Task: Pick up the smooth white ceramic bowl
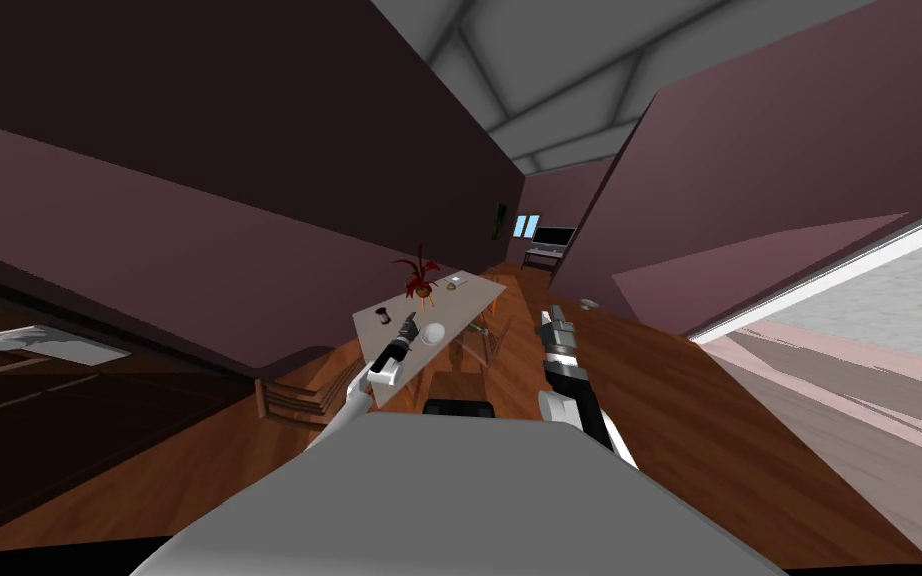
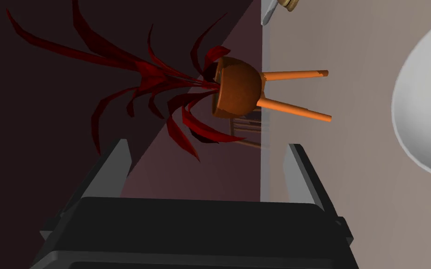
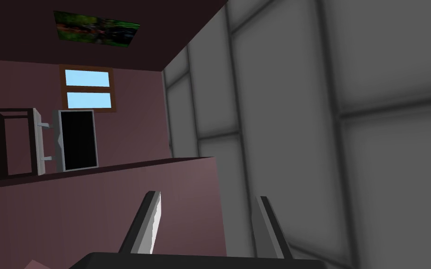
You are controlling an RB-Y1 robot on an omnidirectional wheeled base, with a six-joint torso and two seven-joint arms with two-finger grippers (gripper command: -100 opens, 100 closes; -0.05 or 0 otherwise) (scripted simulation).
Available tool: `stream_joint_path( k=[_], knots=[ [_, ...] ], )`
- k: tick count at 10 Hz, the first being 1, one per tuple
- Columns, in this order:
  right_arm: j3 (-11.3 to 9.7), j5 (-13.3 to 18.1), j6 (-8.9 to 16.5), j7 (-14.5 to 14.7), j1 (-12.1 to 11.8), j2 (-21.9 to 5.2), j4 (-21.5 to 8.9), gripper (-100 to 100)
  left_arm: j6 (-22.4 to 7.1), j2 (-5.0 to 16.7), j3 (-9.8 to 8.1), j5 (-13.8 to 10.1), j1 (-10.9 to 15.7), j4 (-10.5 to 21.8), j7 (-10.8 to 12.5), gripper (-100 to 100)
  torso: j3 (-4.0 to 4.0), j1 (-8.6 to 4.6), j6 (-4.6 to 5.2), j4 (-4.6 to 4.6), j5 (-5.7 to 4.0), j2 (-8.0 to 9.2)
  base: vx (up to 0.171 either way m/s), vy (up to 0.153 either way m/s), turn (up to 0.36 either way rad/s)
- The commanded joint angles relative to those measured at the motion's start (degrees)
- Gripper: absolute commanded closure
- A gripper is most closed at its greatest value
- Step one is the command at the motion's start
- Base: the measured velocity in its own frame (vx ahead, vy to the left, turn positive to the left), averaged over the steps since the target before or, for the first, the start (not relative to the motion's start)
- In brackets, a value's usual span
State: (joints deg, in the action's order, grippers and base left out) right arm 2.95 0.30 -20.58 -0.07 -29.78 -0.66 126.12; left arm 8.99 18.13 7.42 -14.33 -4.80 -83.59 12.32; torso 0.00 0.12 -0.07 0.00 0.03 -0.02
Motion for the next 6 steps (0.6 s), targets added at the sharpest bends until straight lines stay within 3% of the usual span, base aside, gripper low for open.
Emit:
stream_joint_path(
  k=[1, 2, 3, 5, 6],
  knots=[
    [0.00, 0.00, 0.00, 0.00, 0.00, 0.00, 0.00, 0, -1.59, 0.85, 0.67, -0.89, 2.16, 2.86, 0.48, -100, 0.00, 0.00, 0.00, 0.00, 0.00, 0.00, -0.032, 0.027, -0.178],
    [-0.01, 0.00, 0.00, 0.00, 0.01, 0.00, 0.00, 0, -1.59, 0.85, 0.67, -0.89, 2.16, 4.35, 0.48, -100, 0.01, 0.02, 0.05, 0.00, 0.00, 0.02, -0.031, 0.037, -0.142],
    [0.00, 0.00, 0.00, 0.00, 0.00, 0.00, 0.00, 0, -2.87, 1.41, 1.42, -1.65, 3.98, 5.74, 0.80, -100, 0.01, 0.05, 0.01, 0.01, 0.01, 0.03, -0.044, 0.052, -0.193],
    [0.00, 0.00, 0.00, 0.00, 0.00, 0.00, 0.00, 0, -2.87, 1.41, 1.42, -1.65, 3.98, 8.24, 0.80, -100, 0.02, 0.09, 0.00, 0.01, 0.02, 0.04, -0.024, 0.033, -0.049],
    [0.00, 0.00, 0.00, 0.00, 0.00, 0.00, 0.00, 0, -4.13, 1.89, 2.19, -2.39, 5.79, 10.42, 1.09, -100, -0.01, 0.02, -0.01, -0.01, 0.00, -0.02, -0.026, 0.029, -0.181]
  ],
)
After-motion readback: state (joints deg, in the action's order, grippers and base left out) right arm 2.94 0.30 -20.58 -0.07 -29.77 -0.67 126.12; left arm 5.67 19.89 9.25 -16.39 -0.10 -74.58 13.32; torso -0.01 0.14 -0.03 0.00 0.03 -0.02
